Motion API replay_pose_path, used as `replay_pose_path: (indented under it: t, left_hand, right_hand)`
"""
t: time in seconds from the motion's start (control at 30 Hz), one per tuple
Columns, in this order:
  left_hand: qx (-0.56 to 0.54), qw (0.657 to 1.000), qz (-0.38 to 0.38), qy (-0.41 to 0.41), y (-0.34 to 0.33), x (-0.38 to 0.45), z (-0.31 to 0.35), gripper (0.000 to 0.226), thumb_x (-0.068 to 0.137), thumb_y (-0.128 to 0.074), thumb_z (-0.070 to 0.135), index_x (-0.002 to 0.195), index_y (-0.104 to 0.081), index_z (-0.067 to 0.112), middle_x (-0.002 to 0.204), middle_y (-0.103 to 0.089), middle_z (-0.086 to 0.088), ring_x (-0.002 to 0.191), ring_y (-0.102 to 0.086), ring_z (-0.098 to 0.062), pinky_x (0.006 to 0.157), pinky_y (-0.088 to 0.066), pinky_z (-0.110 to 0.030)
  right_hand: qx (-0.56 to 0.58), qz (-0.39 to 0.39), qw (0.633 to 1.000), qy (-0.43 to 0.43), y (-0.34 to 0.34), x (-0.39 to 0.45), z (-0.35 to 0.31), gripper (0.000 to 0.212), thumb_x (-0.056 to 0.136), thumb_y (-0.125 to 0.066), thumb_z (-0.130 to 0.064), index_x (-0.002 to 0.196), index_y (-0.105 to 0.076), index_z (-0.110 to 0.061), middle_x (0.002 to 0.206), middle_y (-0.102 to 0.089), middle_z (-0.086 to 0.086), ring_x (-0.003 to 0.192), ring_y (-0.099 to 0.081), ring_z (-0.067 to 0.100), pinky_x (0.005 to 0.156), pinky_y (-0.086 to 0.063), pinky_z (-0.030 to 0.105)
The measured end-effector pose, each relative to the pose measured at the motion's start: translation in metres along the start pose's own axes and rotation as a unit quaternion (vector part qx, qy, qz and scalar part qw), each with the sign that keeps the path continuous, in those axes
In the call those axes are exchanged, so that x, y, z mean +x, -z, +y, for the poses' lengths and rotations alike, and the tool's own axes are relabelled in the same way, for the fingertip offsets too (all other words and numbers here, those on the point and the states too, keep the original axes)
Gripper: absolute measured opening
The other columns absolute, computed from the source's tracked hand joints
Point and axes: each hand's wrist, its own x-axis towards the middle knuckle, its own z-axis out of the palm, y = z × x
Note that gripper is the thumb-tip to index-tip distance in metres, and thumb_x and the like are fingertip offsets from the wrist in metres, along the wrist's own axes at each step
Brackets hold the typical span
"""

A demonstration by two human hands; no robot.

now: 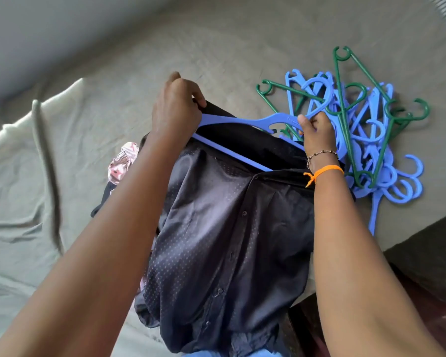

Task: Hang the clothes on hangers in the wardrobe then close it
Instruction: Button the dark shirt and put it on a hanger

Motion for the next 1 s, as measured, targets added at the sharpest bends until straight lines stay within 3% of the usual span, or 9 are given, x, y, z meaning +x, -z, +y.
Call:
replay_pose_path:
  t: [0.1, 0.23, 0.33, 0.47, 0.57, 0.63, 0.73, 0.83, 1.0]
  left_hand:
    - [-0.1, 0.991, -0.082, 0.047, 0.004, -0.008, -0.006, 0.011, 0.082, -0.065, 0.005, 0.088, -0.071, 0.011, 0.056, -0.046, 0.01, 0.042, -0.044, -0.007, 0.037, -0.028, -0.01]
    - [-0.077, 0.988, -0.099, 0.088, -0.001, -0.006, -0.019, 0.016, 0.078, -0.071, 0.004, 0.092, -0.072, 0.013, 0.067, -0.047, 0.004, 0.04, -0.045, -0.007, 0.036, -0.032, -0.012]
    - [-0.052, 0.996, -0.059, 0.043, -0.009, -0.001, -0.015, 0.033, 0.08, -0.056, -0.006, 0.1, -0.073, 0.015, 0.083, -0.04, 0.002, 0.067, -0.045, -0.013, 0.056, -0.032, -0.015]
    - [-0.109, 0.992, -0.043, -0.04, -0.012, 0.009, 0.012, 0.047, 0.079, -0.043, -0.015, 0.104, -0.072, 0.013, 0.082, -0.028, 0.014, 0.091, -0.04, -0.015, 0.07, -0.029, -0.011]
    - [-0.212, 0.969, -0.101, -0.078, -0.018, 0.008, 0.03, 0.053, 0.079, -0.063, 0.002, 0.131, -0.054, 0.013, 0.107, -0.038, 0.002, 0.109, -0.041, -0.012, 0.092, -0.032, -0.004]
    - [-0.236, 0.962, -0.111, -0.086, -0.033, -0.012, 0.033, 0.071, 0.074, -0.068, 0.022, 0.139, -0.041, 0.011, 0.127, -0.035, -0.012, 0.122, -0.039, -0.021, 0.106, -0.031, -0.02]
    - [-0.075, 0.995, -0.057, -0.039, -0.067, -0.073, 0.031, 0.06, 0.079, -0.065, 0.038, 0.125, -0.047, 0.005, 0.125, -0.044, -0.016, 0.112, -0.048, -0.037, 0.092, -0.039, -0.042]
    - [0.09, 0.978, -0.187, 0.039, -0.093, -0.131, 0.03, 0.051, 0.084, -0.06, 0.053, 0.109, -0.05, 0.01, 0.114, -0.056, -0.011, 0.105, -0.056, -0.035, 0.081, -0.043, -0.04]
    - [0.129, 0.964, -0.234, 0.009, -0.101, -0.142, 0.019, 0.019, 0.093, -0.055, 0.026, 0.103, -0.055, 0.009, 0.108, -0.061, -0.008, 0.1, -0.059, -0.03, 0.068, -0.034, -0.03]
  right_hand:
    - [0.008, 0.013, 1.0, -0.008, -0.003, -0.008, 0.005, 0.037, 0.093, -0.054, -0.035, 0.066, -0.032, -0.024, 0.071, -0.046, -0.001, 0.091, -0.056, 0.035, 0.071, -0.042, 0.043]
    - [0.07, -0.005, 0.997, 0.03, -0.002, -0.015, 0.0, 0.025, 0.095, -0.054, -0.025, 0.079, -0.042, -0.01, 0.071, -0.038, -0.004, 0.072, -0.04, 0.019, 0.064, -0.034, 0.03]
    - [0.06, -0.023, 0.996, 0.061, 0.001, -0.013, -0.004, 0.022, 0.094, -0.055, -0.025, 0.086, -0.045, -0.006, 0.074, -0.04, -0.003, 0.077, -0.04, 0.019, 0.068, -0.034, 0.03]
    - [-0.001, -0.051, 0.997, 0.059, -0.007, -0.008, -0.012, 0.023, 0.09, -0.057, -0.032, 0.079, -0.043, -0.017, 0.074, -0.042, -0.004, 0.081, -0.043, 0.023, 0.079, -0.041, 0.046]
    - [-0.049, -0.058, 0.995, 0.067, -0.017, 0.001, -0.033, 0.031, 0.091, -0.057, -0.032, 0.101, -0.056, -0.003, 0.094, -0.058, 0.005, 0.099, -0.051, 0.029, 0.088, -0.041, 0.043]
    - [-0.067, -0.063, 0.994, 0.061, -0.02, 0.012, -0.043, 0.036, 0.092, -0.055, -0.034, 0.115, -0.056, -0.006, 0.112, -0.063, 0.002, 0.114, -0.048, 0.031, 0.094, -0.037, 0.039]
    - [-0.092, -0.008, 0.995, 0.047, -0.012, 0.013, -0.04, 0.037, 0.093, -0.051, -0.023, 0.127, -0.051, -0.007, 0.127, -0.057, 0.008, 0.12, -0.046, 0.031, 0.1, -0.03, 0.035]
    - [-0.004, 0.106, 0.992, 0.065, -0.006, -0.019, -0.021, 0.023, 0.086, -0.047, -0.004, 0.104, -0.06, 0.003, 0.102, -0.064, 0.017, 0.098, -0.057, 0.033, 0.09, -0.043, 0.039]
    - [0.037, 0.045, 0.998, -0.026, -0.026, -0.078, 0.009, 0.002, 0.085, -0.057, -0.002, 0.087, -0.056, -0.003, 0.078, -0.054, 0.008, 0.076, -0.05, 0.019, 0.075, -0.041, 0.027]
